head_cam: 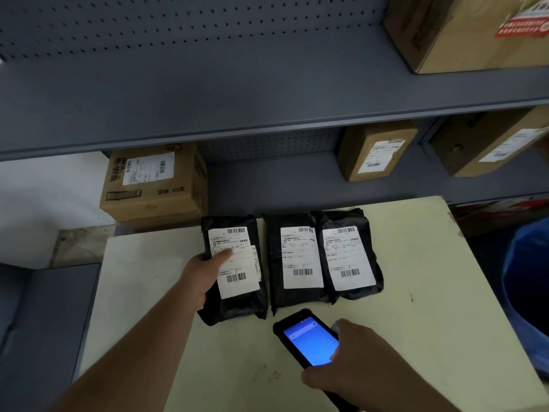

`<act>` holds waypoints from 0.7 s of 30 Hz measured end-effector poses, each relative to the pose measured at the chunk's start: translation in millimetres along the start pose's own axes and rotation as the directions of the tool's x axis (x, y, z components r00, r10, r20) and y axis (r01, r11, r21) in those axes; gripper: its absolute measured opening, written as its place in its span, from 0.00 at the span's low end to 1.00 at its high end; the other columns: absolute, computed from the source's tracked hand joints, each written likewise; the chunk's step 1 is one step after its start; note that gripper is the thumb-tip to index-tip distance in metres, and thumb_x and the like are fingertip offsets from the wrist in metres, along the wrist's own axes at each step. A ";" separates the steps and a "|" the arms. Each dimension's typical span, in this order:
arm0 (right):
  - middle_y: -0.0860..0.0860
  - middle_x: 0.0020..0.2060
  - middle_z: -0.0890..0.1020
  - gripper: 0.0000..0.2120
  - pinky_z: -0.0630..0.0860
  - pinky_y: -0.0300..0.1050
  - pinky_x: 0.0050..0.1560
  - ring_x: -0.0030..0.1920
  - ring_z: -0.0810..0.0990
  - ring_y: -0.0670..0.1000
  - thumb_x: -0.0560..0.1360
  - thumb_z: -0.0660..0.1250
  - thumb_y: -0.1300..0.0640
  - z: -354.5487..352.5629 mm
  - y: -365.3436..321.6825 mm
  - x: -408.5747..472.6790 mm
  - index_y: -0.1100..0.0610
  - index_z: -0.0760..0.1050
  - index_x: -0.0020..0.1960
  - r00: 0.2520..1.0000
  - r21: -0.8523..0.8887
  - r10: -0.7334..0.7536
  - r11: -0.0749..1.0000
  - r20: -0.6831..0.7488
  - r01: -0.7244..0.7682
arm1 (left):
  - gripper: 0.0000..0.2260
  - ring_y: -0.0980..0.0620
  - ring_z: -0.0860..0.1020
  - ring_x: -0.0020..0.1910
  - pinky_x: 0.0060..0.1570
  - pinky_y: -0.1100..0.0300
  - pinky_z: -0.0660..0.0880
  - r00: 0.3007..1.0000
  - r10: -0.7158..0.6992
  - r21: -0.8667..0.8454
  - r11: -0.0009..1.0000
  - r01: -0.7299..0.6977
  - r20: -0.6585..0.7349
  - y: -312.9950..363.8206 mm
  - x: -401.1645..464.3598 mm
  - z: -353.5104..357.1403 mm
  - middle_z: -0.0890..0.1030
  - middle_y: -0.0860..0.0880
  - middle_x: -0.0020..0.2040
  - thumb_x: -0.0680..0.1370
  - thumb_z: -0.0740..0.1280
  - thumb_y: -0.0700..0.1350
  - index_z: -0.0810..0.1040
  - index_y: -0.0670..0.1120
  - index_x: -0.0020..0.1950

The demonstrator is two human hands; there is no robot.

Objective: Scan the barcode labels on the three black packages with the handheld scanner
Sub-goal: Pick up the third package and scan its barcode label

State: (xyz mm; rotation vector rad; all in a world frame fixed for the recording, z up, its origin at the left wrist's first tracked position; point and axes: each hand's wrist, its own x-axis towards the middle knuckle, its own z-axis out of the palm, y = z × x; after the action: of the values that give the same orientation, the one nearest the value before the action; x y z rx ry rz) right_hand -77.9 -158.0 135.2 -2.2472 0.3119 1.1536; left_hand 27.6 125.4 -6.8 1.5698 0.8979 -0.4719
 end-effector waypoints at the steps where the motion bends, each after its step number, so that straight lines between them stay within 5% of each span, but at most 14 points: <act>1: 0.44 0.49 0.80 0.27 0.79 0.43 0.53 0.50 0.81 0.43 0.62 0.75 0.37 -1.5 1.7 1.9 0.49 0.73 0.54 1.000 0.001 0.008 1.000 0.002 -0.008 | 0.07 0.40 0.87 0.51 0.61 0.40 0.82 1.000 -0.006 0.008 1.000 0.006 0.001 0.8 3.1 0.7 0.89 0.43 0.52 0.78 0.75 0.52 0.84 0.50 0.50; 7: 0.46 0.47 0.80 0.25 0.72 0.41 0.42 0.44 0.79 0.45 0.63 0.75 0.37 -10.9 7.0 12.3 0.49 0.72 0.52 0.999 -0.011 0.032 0.999 0.014 -0.031 | 0.08 0.39 0.88 0.51 0.61 0.39 0.82 0.999 -0.038 0.040 0.998 0.037 0.005 1.5 17.5 5.2 0.89 0.42 0.52 0.79 0.75 0.52 0.84 0.48 0.50; 21: 0.46 0.47 0.82 0.30 0.79 0.43 0.49 0.49 0.83 0.45 0.64 0.76 0.38 -17.9 13.1 20.5 0.50 0.73 0.60 0.999 -0.016 0.038 0.999 0.001 -0.038 | 0.14 0.40 0.86 0.51 0.61 0.41 0.82 0.996 -0.044 0.226 0.972 0.061 -0.078 -9.9 35.9 14.0 0.88 0.44 0.53 0.82 0.67 0.56 0.83 0.49 0.61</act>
State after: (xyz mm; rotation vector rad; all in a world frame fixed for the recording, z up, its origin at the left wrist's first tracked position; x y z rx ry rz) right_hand -59.7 -178.0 121.7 -2.2632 0.3476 1.1813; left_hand 44.9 122.0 -42.5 1.7844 0.9691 -0.5755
